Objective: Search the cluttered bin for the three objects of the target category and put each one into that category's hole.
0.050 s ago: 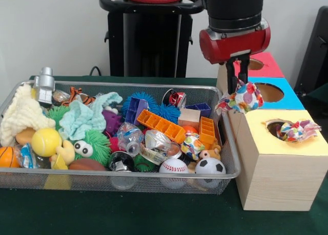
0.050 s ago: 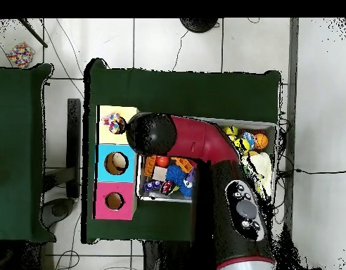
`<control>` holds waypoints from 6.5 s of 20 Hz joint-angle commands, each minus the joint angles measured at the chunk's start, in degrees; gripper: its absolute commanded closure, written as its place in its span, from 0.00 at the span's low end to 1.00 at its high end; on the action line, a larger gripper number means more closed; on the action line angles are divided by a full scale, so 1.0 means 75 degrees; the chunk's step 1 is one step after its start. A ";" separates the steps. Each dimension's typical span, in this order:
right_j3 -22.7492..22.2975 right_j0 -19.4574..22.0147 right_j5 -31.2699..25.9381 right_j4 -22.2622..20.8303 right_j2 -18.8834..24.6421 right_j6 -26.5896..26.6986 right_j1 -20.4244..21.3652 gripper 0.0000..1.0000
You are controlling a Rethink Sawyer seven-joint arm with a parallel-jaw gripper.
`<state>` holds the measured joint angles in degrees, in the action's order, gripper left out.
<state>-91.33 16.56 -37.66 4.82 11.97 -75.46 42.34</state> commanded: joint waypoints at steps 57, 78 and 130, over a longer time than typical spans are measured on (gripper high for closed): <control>-0.0130 0.1014 0.1669 0.1176 0.2029 -0.0919 -0.2926 1.00; 0.0234 0.0831 0.1522 0.0961 0.1767 -0.0772 -0.3068 0.00; -0.0651 0.1093 0.0894 0.1370 0.1981 -0.1213 -0.1910 1.00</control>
<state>-94.24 22.99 -28.37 13.78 25.39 -75.46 27.80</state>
